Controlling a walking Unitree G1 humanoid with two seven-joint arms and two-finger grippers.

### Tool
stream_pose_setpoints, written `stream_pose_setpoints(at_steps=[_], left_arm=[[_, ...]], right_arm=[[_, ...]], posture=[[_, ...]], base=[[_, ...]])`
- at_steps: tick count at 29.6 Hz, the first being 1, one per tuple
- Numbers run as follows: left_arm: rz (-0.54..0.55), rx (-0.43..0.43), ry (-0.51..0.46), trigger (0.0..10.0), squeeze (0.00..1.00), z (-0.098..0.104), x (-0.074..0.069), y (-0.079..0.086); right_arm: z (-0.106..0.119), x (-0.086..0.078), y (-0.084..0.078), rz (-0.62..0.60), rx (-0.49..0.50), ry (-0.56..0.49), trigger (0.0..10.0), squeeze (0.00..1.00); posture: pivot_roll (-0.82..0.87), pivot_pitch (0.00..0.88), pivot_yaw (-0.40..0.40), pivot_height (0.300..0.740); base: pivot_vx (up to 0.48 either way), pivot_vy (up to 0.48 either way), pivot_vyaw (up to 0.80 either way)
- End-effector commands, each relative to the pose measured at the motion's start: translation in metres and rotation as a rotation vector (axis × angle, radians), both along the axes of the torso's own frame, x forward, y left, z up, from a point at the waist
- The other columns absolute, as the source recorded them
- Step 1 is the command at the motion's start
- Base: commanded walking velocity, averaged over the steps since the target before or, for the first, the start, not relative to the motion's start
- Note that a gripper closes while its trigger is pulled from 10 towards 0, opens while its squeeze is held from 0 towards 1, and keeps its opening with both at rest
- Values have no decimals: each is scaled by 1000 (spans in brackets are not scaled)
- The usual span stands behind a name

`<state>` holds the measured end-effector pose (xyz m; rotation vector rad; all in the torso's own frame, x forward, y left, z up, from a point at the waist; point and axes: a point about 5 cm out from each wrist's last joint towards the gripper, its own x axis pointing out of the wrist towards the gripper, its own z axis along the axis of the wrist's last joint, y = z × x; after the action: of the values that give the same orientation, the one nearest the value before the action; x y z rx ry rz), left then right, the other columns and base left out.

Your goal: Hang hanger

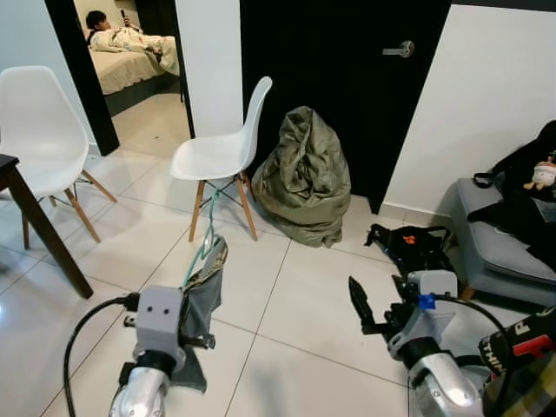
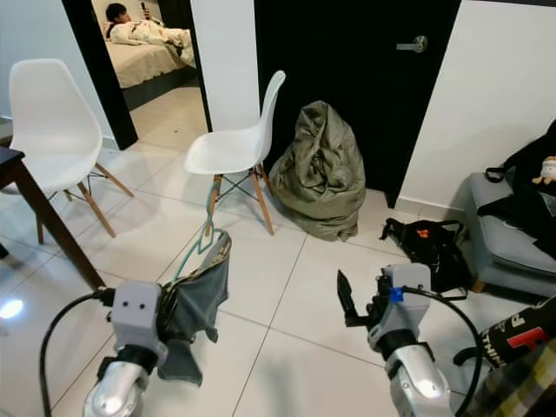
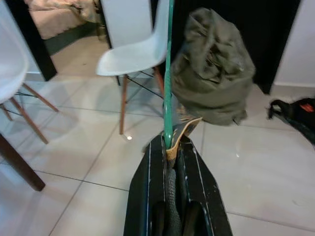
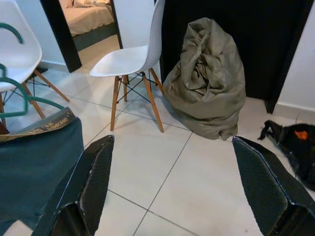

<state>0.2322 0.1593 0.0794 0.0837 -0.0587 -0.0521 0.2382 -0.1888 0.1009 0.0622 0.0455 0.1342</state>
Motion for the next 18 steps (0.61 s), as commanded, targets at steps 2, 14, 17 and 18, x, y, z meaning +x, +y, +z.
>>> stream_pose_setpoints(at_steps=[2, 14, 17, 18], left_arm=[[17, -13, 4, 10000, 0, -1, 0, 3], [14, -13, 2, 10000, 0, -2, -1, 1], [14, -11, 2, 10000, 0, -1, -2, 2], [14, -10, 3, 10000, 0, -1, -2, 3]], right_arm=[[-1, 2, 6, 23, -5, -1, 10000, 0], [2, 7, 7, 44, -3, -9, 10000, 0], [3, 9, 8, 39, 14, -12, 10000, 0], [3, 10, 8, 41, 15, -11, 10000, 0]], posture=[[4, 0, -44, 740], [14, 0, -55, 740], [19, 0, -51, 740], [18, 0, -49, 740]], base=[[255, 0, 769], [272, 0, 572], [296, 0, 0], [300, 0, 0]])
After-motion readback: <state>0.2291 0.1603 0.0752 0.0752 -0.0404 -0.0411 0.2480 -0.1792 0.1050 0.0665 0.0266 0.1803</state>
